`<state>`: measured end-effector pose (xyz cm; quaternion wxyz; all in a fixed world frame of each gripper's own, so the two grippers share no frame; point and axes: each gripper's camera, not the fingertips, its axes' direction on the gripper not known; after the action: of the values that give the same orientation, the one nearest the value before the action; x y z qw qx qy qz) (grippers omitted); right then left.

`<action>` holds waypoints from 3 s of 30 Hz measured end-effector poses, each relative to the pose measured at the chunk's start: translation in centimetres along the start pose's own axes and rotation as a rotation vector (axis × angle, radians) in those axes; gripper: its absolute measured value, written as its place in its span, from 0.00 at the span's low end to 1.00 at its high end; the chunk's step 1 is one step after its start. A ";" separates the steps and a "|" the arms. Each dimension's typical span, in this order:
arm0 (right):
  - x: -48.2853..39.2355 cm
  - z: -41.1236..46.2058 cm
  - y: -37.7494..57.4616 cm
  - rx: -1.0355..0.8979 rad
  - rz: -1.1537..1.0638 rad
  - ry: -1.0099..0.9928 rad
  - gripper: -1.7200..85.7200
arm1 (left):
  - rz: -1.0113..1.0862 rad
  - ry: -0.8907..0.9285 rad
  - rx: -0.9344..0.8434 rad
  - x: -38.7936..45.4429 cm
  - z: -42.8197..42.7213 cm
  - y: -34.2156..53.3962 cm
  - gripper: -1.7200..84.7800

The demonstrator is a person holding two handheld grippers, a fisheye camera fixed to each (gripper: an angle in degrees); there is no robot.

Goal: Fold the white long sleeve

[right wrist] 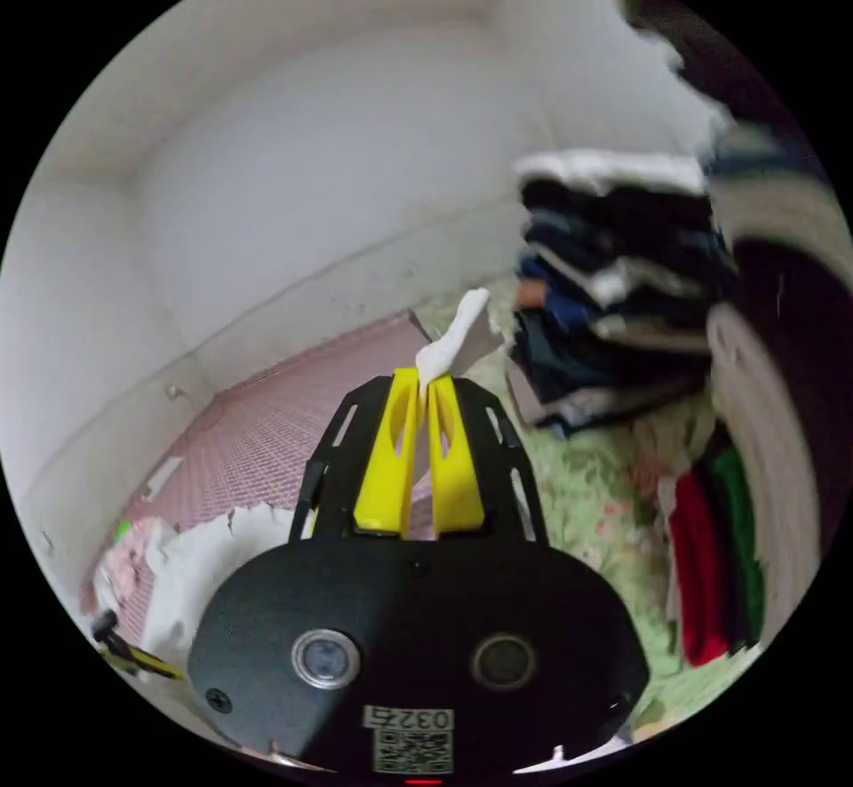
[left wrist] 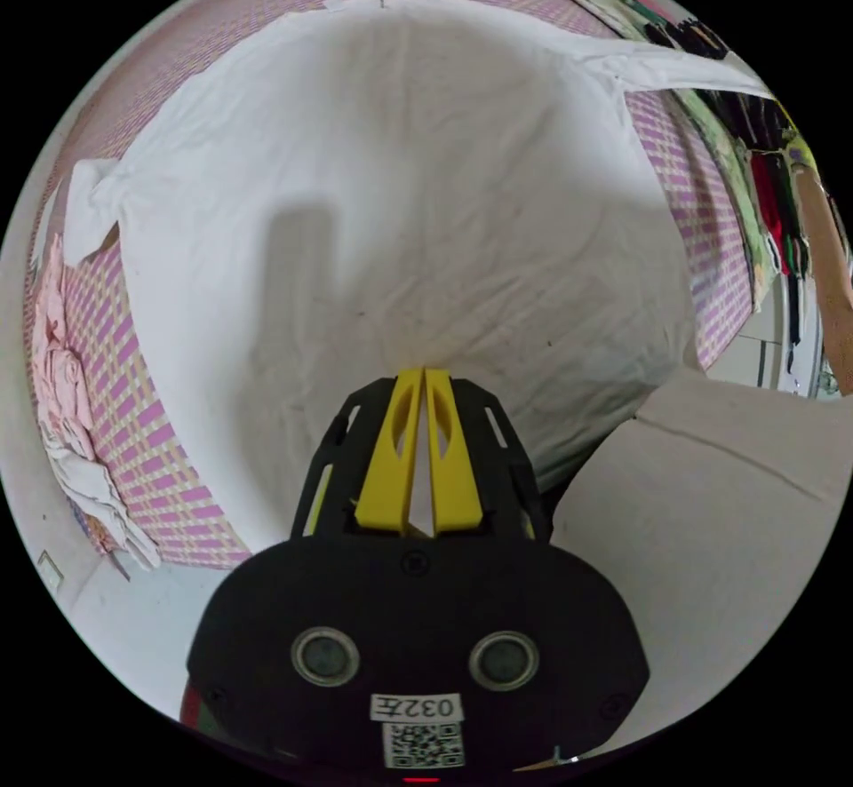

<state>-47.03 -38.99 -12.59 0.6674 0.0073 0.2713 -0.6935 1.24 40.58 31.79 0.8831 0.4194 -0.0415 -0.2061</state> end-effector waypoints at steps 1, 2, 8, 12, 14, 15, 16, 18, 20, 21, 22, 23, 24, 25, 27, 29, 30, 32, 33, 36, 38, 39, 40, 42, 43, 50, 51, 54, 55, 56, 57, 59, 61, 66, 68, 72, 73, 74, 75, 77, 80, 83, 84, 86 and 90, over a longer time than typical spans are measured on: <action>-4.6 -2.6 -1.5 0.082 -0.136 -0.026 0.01 | 0.007 0.020 0.026 -0.9 0.1 0.9 0.01; -9.0 -4.8 -2.4 0.151 -0.261 -0.038 0.01 | 0.023 0.046 0.050 -1.8 0.1 1.7 0.01; -25.0 -4.7 -3.6 -0.008 -0.411 -0.265 0.01 | -0.054 0.626 0.448 -11.2 -2.8 5.8 0.01; -36.9 -1.9 0.9 -0.139 -0.536 -0.327 0.01 | -0.074 0.894 0.605 -17.0 -3.8 6.9 0.04; -43.4 -0.1 4.8 -0.205 -0.517 -0.430 0.01 | -0.082 1.103 0.685 -20.4 -3.8 7.7 0.07; -45.1 0.2 6.1 -0.222 -0.527 -0.457 0.01 | -0.084 1.155 0.710 -21.3 -3.7 8.0 0.08; -48.6 0.7 9.0 -0.256 -0.558 -0.490 0.02 | -0.102 1.236 0.749 -22.8 -3.2 8.7 0.08; -53.3 1.4 14.2 -0.306 -0.637 -0.515 0.02 | -0.146 1.284 0.782 -24.9 -2.0 9.9 0.09; -57.8 3.7 22.5 -0.457 -0.714 -0.562 0.05 | -0.237 1.305 0.753 -27.2 0.9 11.5 0.09; -58.5 4.6 24.5 -0.531 -0.728 -0.584 0.05 | -0.258 1.323 0.738 -27.7 1.8 11.9 0.09; -59.7 6.2 28.2 -0.686 -0.763 -0.626 0.06 | -0.307 1.351 0.705 -28.4 3.6 12.5 0.09; -60.4 7.4 31.1 -0.804 -0.784 -0.610 0.07 | -0.360 1.350 0.664 -29.0 5.2 13.2 0.09; -60.5 7.9 32.3 -0.853 -0.788 -0.589 0.08 | -0.378 1.345 0.651 -29.3 5.8 13.6 0.09; -60.7 8.3 33.6 -0.917 -0.789 -0.565 0.08 | -0.401 1.330 0.625 -29.7 6.8 14.2 0.09; -60.8 8.2 33.3 -0.951 -0.779 -0.548 0.09 | -0.429 1.296 0.605 -30.2 7.5 15.0 0.09; -60.9 7.2 31.2 -0.936 -0.772 -0.575 0.09 | -0.437 1.279 0.596 -30.5 7.8 15.8 0.10; -60.8 7.1 30.7 -0.946 -0.762 -0.597 0.09 | -0.439 1.275 0.597 -30.6 7.9 16.0 0.10; -61.2 6.5 29.2 -0.998 -0.760 -0.705 0.10 | -0.420 1.296 0.617 -30.4 7.6 16.3 0.13; -61.4 6.3 29.1 -1.004 -0.775 -0.706 0.10 | -0.416 1.307 0.624 -30.4 7.5 16.4 0.13; -62.3 4.7 27.6 -1.019 -0.800 -0.741 0.10 | -0.420 1.264 0.599 -30.1 7.2 16.7 0.14; -60.9 2.7 24.6 -0.944 -0.728 -0.724 0.09 | -0.437 1.186 0.541 -30.0 7.3 16.7 0.12; -60.2 2.3 23.7 -0.926 -0.701 -0.706 0.09 | -0.441 1.166 0.528 -29.9 7.4 16.7 0.11; -58.3 1.5 22.0 -0.893 -0.636 -0.660 0.09 | -0.441 1.132 0.502 -29.7 7.4 16.5 0.09; -54.6 0.1 19.5 -0.846 -0.530 -0.596 0.09 | -0.432 1.100 0.478 -29.2 7.3 16.3 0.06; -51.9 -0.8 18.2 -0.822 -0.465 -0.538 0.09 | -0.427 1.084 0.456 -28.8 7.3 16.0 0.04; -37.0 -10.0 13.9 -0.756 -0.195 -0.086 0.10 | -0.316 1.222 0.566 -27.2 4.5 16.7 0.01; -36.2 -10.8 13.9 -0.762 -0.180 -0.066 0.11 | -0.313 1.245 0.595 -27.2 4.0 16.9 0.01; -33.0 -14.1 14.3 -0.784 -0.091 -0.010 0.11 | -0.270 1.351 0.724 -27.3 0.9 16.9 0.01; -32.2 -15.1 14.6 -0.793 -0.058 -0.006 0.12 | -0.242 1.364 0.762 -27.3 -0.9 16.3 0.01; -31.8 -15.8 14.9 -0.805 -0.026 -0.028 0.12 | -0.209 1.373 0.792 -27.0 -2.9 15.5 0.00; -31.8 -16.1 15.1 -0.810 -0.012 -0.043 0.12 | -0.190 1.378 0.805 -26.9 -3.9 15.0 0.00; -32.4 -16.8 15.5 -0.831 0.014 -0.090 0.12 | -0.105 1.405 0.862 -25.7 -8.4 12.5 0.00; -33.2 -17.4 15.3 -0.823 0.013 -0.077 0.10 | -0.051 1.447 0.909 -24.8 -11.7 10.3 0.00; -33.9 -18.6 14.1 -0.810 0.035 -0.065 0.08 | -0.043 1.555 0.985 -22.9 -18.9 3.3 0.00; -34.5 -19.0 13.4 -0.811 0.049 -0.079 0.08 | -0.064 1.597 1.022 -22.3 -21.4 0.9 0.00; -36.6 -19.6 12.6 -0.827 0.009 -0.046 0.03 | -0.073 1.581 1.025 -21.8 -23.8 -1.2 0.00; -37.7 -20.1 12.2 -0.811 -0.016 -0.031 0.02 | -0.071 1.555 1.015 -21.7 -24.3 -1.6 0.00; -38.9 -20.7 11.6 -0.785 -0.041 -0.023 0.02 | -0.070 1.538 0.999 -21.8 -24.6 -2.0 0.00; -39.6 -21.0 11.2 -0.774 -0.056 -0.017 0.01 | -0.072 1.533 0.991 -21.8 -24.7 -2.1 0.00; -43.7 -22.4 9.7 -0.723 -0.165 0.027 0.01 | -0.085 1.516 0.984 -22.5 -25.1 -2.4 0.00; -50.6 -24.0 8.0 -0.663 -0.368 0.065 0.01 | -0.094 1.514 0.991 -24.1 -26.2 -2.1 0.00; -57.9 -25.3 7.8 -0.634 -0.583 0.015 0.01 | -0.068 1.503 1.041 -26.7 -28.0 -0.8 0.00; -59.2 -25.5 8.0 -0.635 -0.626 -0.004 0.01 | -0.068 1.494 1.053 -27.4 -28.3 -0.4 0.00; -64.1 -25.8 9.4 -0.652 -0.777 -0.092 0.01 | -0.103 1.452 1.089 -30.9 -28.4 1.0 0.00; -68.2 -23.3 12.8 -0.770 -0.841 -0.219 0.01 | -0.241 1.369 1.080 -36.5 -25.7 2.3 0.00</action>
<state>-35.87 33.38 -11.71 0.3131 -0.4161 0.4131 -0.7471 -24.98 75.00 20.58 0.3672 0.8129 0.4497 0.0467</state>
